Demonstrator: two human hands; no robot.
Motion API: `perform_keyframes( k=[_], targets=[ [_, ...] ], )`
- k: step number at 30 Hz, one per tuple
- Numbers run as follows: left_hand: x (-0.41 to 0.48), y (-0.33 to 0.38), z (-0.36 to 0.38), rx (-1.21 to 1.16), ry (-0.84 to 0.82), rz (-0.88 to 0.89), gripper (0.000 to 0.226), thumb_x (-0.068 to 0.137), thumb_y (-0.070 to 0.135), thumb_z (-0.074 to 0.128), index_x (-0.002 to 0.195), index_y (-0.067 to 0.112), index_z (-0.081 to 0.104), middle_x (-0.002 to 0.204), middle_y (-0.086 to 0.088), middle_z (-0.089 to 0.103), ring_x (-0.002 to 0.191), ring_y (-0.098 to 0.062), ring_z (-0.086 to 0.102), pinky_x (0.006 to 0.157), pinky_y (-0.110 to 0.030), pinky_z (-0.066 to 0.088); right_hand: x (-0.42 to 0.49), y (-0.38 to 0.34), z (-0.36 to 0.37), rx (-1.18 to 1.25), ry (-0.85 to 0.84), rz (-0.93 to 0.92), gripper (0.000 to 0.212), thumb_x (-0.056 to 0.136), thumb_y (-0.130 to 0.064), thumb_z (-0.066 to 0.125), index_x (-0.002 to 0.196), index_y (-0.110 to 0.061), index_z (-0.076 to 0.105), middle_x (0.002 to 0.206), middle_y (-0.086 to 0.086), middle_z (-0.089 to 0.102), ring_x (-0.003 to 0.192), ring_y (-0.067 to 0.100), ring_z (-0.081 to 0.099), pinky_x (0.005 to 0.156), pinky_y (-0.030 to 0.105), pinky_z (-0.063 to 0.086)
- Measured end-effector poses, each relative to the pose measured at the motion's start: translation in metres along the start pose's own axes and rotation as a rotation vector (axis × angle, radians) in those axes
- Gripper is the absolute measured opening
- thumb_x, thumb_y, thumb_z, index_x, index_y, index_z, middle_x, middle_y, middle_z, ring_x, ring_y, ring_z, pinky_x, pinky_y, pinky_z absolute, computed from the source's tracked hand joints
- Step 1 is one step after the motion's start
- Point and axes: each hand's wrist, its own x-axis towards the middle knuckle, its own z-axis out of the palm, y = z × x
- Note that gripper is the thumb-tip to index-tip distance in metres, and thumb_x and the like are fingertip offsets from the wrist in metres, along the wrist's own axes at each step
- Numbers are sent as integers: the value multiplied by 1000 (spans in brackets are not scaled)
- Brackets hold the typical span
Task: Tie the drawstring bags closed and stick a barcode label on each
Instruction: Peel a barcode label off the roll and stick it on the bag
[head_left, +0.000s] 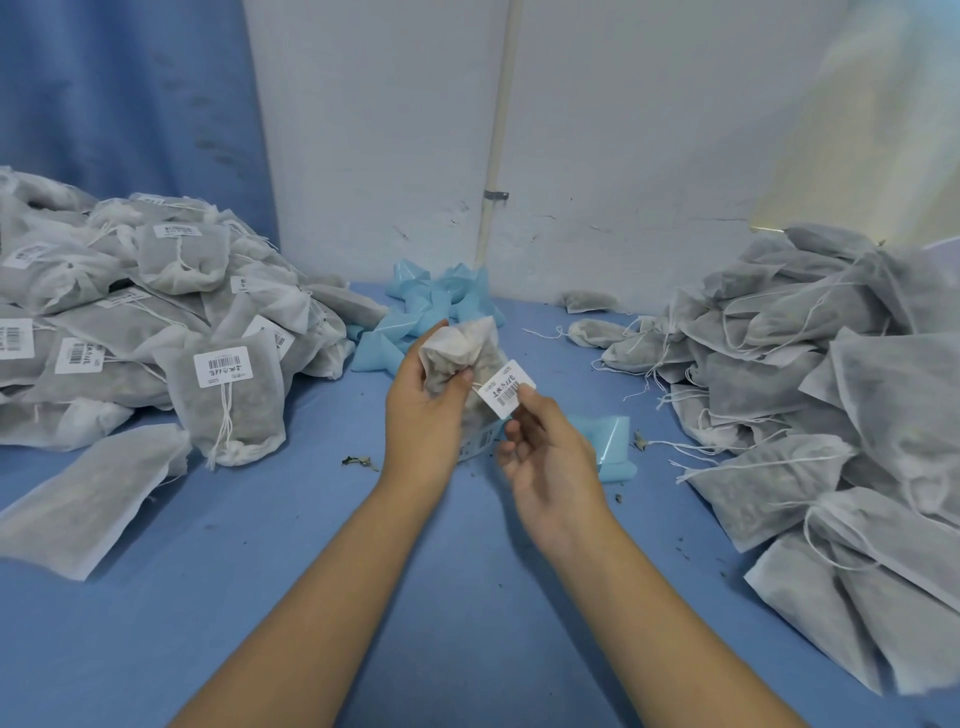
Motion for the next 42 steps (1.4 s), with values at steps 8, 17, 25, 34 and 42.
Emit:
perform_keyframes(
  k=[8,17,25,34,42],
  targets=[
    [-1,-1,4,-25,12,-18,20,89,4,61,95,24,61,94,8,68,87,-4,65,77,-17,52,4,7,-11,-285,50,-14,13,86,-19,70,74,-17,66,56,-7,62,49,1,52,45,12,40],
    [-5,0,4,-7,-51,-64,17,88,4,64,92,21,63,91,3,69,80,-3,64,74,-17,52,5,11,-17,-667,125,-212,44,74,-43,78,99,-11,60,93,-2,68,79,8,63,66,17,45],
    [-2,2,0,-38,-118,-195,8,89,13,64,94,19,66,85,6,71,75,-3,66,64,-14,51,5,5,-19,-619,-60,-207,42,74,-27,81,108,-18,57,93,-6,70,74,4,66,58,12,47],
    [-8,-2,1,9,-412,-391,32,78,31,75,104,17,65,87,6,75,85,-8,71,68,-21,57,11,-3,-21,-400,77,-231,30,72,-34,80,90,-18,62,82,-1,68,70,9,62,55,16,46],
    [1,-9,-11,-144,-392,-441,9,82,17,70,76,16,78,84,0,75,73,-6,69,60,-15,52,10,-9,-21,-317,-15,-168,19,85,-33,68,76,-19,59,69,-5,62,61,5,55,56,16,43]
  ],
)
